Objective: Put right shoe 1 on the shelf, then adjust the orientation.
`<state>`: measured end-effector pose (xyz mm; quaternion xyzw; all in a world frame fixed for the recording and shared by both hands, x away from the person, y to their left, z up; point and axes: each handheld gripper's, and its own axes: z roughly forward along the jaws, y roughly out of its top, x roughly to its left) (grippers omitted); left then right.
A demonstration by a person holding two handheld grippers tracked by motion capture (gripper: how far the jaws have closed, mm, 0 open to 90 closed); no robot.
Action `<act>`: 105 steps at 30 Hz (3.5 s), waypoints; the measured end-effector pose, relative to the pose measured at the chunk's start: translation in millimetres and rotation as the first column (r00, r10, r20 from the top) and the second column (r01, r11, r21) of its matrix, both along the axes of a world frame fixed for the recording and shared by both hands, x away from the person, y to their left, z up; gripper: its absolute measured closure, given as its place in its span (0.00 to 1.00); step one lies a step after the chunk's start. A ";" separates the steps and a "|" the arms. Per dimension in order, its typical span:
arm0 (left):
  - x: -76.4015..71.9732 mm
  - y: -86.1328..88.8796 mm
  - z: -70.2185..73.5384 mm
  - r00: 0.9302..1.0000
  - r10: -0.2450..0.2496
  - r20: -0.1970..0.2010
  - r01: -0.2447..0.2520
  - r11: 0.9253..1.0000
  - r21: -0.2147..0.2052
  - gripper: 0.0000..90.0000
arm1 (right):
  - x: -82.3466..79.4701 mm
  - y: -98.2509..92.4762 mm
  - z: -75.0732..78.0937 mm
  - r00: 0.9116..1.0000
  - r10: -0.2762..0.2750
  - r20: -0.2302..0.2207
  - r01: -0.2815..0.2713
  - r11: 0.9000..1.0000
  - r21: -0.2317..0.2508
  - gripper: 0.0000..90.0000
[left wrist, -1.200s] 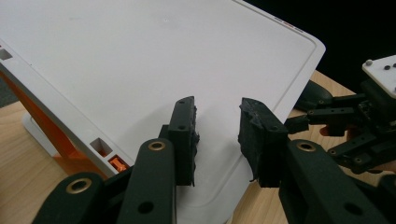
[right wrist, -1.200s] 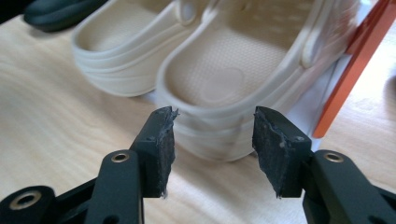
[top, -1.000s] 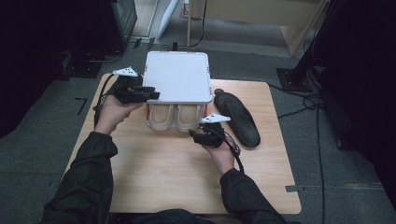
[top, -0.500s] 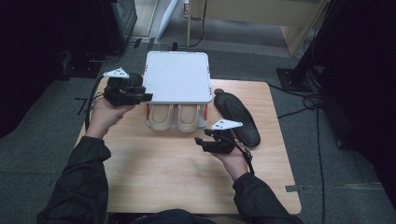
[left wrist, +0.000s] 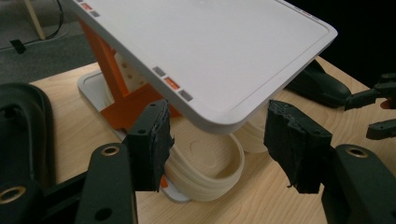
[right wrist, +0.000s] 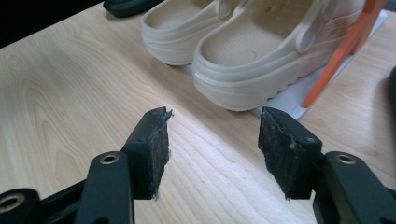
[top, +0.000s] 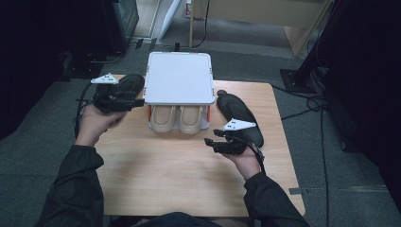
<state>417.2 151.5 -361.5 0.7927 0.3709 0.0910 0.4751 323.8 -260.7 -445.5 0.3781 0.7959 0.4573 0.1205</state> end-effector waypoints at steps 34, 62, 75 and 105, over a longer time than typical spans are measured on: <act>11.0 48.5 -51.5 0.994 0.091 -0.068 -0.087 0.994 0.060 0.68 | 13.6 3.1 -6.5 1.000 0.007 -0.010 -0.007 0.999 0.031 0.48; 62.7 81.7 -100.6 0.967 0.219 -0.130 -0.209 0.974 0.082 0.91 | -4.9 2.0 -13.4 1.000 0.010 -0.022 -0.010 1.000 0.013 0.48; 75.9 86.0 -125.0 0.952 0.268 -0.151 -0.257 0.962 0.088 0.91 | -10.8 -4.5 -16.9 0.999 -0.021 -0.040 0.022 1.000 0.012 0.48; 62.8 53.7 -126.3 0.957 0.208 -0.202 -0.188 0.976 0.112 0.92 | -8.5 -1.9 -17.2 0.999 -0.012 -0.037 0.012 1.000 0.009 0.48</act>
